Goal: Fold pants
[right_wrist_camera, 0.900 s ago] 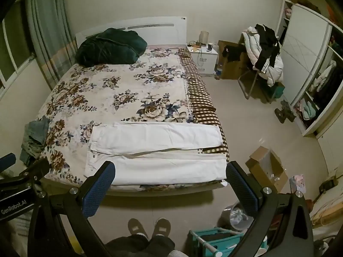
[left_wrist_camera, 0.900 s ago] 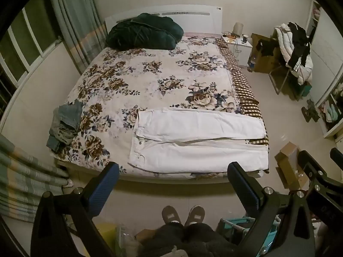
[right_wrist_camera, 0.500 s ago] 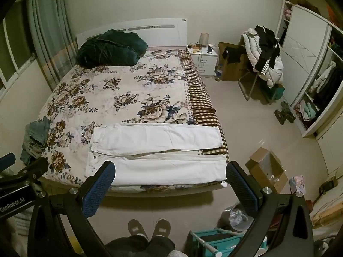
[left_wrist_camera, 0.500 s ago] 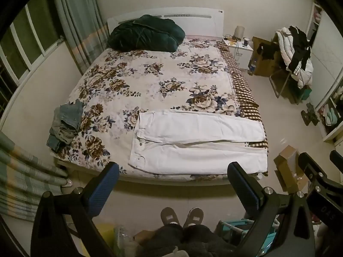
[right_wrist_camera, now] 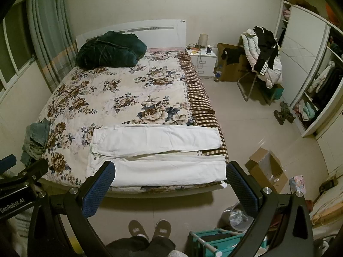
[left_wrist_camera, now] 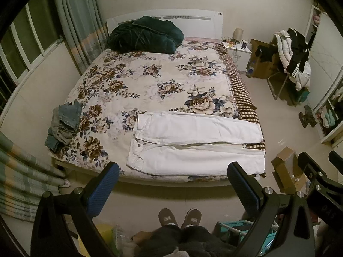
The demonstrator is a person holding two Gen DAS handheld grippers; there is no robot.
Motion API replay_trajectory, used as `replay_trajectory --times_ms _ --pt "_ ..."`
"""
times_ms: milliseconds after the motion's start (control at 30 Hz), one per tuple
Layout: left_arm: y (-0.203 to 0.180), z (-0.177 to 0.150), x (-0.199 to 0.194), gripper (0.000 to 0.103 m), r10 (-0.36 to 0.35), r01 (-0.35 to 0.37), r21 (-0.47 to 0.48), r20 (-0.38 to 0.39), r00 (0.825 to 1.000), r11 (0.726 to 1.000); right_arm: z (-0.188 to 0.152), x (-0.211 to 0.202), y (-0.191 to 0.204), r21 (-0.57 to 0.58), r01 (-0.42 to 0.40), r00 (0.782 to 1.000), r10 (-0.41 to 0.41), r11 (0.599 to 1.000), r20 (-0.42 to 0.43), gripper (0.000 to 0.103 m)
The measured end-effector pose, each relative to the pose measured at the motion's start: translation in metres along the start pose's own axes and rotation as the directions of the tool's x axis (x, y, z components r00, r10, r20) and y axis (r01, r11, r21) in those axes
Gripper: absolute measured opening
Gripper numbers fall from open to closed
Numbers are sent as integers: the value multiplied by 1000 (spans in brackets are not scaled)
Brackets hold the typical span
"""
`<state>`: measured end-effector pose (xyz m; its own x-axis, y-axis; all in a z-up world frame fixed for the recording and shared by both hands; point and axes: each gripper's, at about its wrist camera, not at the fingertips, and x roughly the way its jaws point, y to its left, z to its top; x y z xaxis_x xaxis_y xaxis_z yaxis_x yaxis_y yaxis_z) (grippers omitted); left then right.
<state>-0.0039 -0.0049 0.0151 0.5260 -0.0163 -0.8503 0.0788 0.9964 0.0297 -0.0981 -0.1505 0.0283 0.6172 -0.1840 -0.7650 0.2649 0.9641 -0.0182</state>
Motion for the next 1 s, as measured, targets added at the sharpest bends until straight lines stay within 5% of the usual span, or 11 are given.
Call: replay_trajectory --times_ms 1000 --pt "4 0 -1 103 -12 12 -5 2 1000 1000 1 -6 2 -3 2 1000 -1 1000 7 103"
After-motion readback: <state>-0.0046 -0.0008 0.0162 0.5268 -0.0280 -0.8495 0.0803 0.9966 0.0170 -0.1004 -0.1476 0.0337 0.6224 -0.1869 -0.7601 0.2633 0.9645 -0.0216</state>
